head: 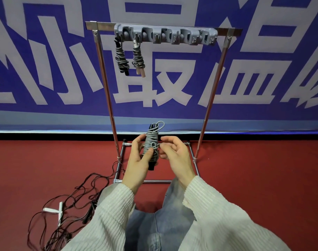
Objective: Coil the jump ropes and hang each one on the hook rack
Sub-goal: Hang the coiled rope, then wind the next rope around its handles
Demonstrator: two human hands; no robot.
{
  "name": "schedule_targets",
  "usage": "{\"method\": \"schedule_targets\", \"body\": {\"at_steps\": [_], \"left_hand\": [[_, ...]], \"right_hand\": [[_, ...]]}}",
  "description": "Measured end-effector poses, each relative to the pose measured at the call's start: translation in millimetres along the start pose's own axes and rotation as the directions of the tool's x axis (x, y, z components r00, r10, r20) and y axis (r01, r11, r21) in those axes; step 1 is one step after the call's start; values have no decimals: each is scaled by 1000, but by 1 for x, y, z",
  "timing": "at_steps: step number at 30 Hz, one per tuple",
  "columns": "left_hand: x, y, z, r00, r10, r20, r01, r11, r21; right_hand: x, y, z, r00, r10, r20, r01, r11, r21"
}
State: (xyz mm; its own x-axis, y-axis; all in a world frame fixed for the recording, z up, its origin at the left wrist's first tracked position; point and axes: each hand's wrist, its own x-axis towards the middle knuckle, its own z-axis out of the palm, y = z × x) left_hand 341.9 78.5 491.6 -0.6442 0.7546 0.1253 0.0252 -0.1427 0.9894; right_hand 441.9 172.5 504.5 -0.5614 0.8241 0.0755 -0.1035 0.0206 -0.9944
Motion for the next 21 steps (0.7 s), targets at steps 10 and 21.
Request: {"method": "schedule_targets", "body": {"at_steps": [10,21], "left_hand": [[21,4,5,999,45,24,-48,990,132],[68,42,8,997,81,17,-83,978,193]], "right_hand": [[16,-8,4,1000,-8,11,8,999,-54],[65,-41,8,997,-62,35,65,991,-116]]}}
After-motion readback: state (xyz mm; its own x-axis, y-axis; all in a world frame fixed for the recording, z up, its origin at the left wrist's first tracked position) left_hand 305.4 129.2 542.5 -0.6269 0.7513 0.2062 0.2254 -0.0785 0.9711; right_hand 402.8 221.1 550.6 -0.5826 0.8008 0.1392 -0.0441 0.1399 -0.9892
